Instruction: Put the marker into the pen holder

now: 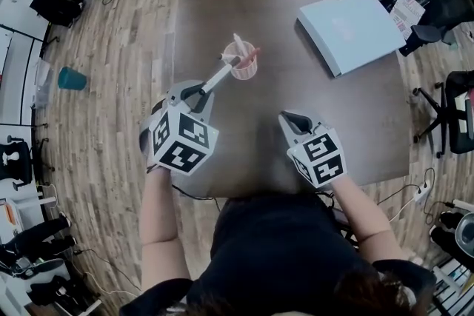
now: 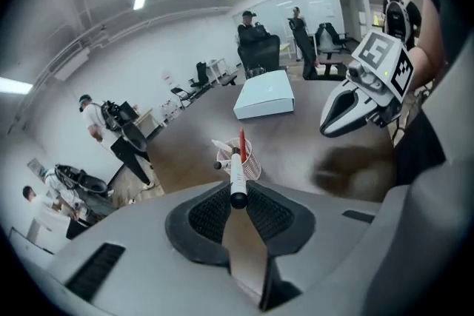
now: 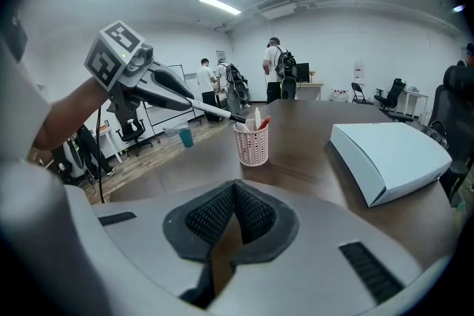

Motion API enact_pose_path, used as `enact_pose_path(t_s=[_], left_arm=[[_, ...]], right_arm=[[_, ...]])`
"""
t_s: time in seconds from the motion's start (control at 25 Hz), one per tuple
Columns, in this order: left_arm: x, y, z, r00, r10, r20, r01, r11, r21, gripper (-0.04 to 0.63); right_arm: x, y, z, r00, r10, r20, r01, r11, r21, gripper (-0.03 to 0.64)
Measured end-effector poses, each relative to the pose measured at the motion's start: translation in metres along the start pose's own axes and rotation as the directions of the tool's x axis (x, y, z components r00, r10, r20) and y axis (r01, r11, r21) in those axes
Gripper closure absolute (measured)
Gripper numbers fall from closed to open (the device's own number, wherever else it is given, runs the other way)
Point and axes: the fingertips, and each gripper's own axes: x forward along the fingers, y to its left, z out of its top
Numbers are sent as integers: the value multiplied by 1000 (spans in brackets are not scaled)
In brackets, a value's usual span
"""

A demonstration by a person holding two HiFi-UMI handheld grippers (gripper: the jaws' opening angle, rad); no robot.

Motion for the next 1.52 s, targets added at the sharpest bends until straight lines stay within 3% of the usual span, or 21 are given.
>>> enact_pose_path(t_s=[0.12,0.32,0.68,1.12,1.32,1.52], left_arm=[[7,3,8,999,-36,-39,39,996,86,515],[12,5,19,988,-123,-94,138,976,170,515],[25,17,18,944,-185,-272,271,907,324,515],[46,16,21,899,-287,-331,398,852,341,514],[58,14,20,891,-308,-334,419,841,342,514],[68,14,22,896,-312,-315,414,843,343,512]], right_arm=[[1,-3,-4,1000,1,-10,-1,1000,10,600],[3,-6,-7,1000,9,-23,-8,1000,21,601],[14,-17,-11,998,31,-48,-29,998,48,601],[28,-18,-16,996,53,-71,-48,996,71,601],[31,-21,-16,996,51,-72,-46,996,81,601],[31,-28,-17,996,51,-73,-44,995,95,601]])
